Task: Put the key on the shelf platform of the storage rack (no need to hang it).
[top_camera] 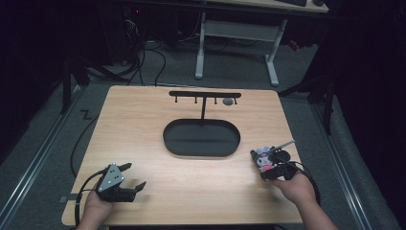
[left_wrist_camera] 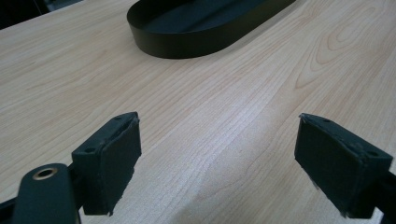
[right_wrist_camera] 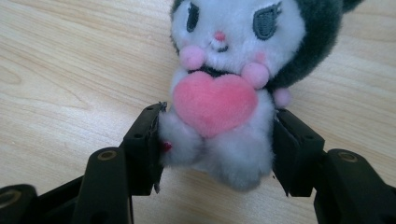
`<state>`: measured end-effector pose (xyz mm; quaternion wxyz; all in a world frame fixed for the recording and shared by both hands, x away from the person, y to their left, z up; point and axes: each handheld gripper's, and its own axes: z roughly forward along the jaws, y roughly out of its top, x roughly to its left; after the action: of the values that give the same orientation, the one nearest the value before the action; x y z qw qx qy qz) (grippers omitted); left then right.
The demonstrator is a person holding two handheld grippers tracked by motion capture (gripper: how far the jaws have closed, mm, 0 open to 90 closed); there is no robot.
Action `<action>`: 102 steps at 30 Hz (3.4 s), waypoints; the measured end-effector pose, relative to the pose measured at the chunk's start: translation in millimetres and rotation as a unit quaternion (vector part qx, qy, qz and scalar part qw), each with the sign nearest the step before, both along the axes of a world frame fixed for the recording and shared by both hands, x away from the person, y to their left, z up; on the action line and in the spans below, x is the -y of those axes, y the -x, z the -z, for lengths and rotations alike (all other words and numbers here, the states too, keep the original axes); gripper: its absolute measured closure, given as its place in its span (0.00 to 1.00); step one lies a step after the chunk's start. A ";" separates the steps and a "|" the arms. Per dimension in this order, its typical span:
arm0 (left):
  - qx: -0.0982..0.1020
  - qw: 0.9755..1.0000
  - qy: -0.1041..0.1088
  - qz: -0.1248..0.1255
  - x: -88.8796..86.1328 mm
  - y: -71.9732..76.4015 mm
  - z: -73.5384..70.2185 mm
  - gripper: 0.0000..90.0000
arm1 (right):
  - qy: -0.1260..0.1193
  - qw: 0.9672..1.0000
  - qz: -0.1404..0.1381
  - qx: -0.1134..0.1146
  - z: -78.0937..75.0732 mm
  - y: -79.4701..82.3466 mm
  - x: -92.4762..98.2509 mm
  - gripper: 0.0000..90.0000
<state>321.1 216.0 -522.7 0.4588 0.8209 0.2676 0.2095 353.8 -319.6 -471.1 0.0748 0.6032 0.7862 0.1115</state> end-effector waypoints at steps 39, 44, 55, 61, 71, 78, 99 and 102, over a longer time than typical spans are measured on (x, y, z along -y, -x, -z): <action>0.000 1.000 0.002 0.002 0.7 -1.6 0.1 0.17 | -0.006 0.998 -0.039 0.047 -49.7 -24.9 -41.1 0.50; -0.001 1.000 0.003 0.003 0.4 -1.0 0.1 0.17 | -0.008 0.997 -0.050 0.054 -55.2 -33.1 -52.0 0.50; -0.003 1.000 0.009 0.001 -2.9 -1.4 0.8 0.17 | -0.024 0.995 -0.069 0.067 -57.5 -58.5 -81.5 0.50; -0.005 1.000 0.009 0.003 -2.9 -1.4 0.6 0.17 | -0.029 0.994 -0.076 0.068 -53.4 -70.9 -95.6 0.50; -0.007 1.000 0.011 0.008 -2.3 -1.7 1.3 0.17 | -0.033 0.994 -0.086 0.059 -41.8 -85.3 -116.2 0.50; -0.009 1.000 0.010 0.008 -3.5 -2.2 0.8 0.17 | -0.041 0.994 -0.085 0.055 -35.5 -96.7 -125.5 0.51; -0.008 1.000 0.011 0.005 -4.9 -2.6 0.8 0.17 | -0.044 0.995 -0.078 0.050 -15.5 -122.8 -144.3 0.50; -0.008 1.000 0.009 0.006 -4.5 -2.5 1.3 0.17 | -0.049 0.994 -0.080 0.051 -12.8 -122.6 -146.5 0.50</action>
<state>323.6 220.6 -524.0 0.4649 0.8201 0.2687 0.1977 476.5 -173.1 -458.4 0.0762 0.5348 0.8208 0.1857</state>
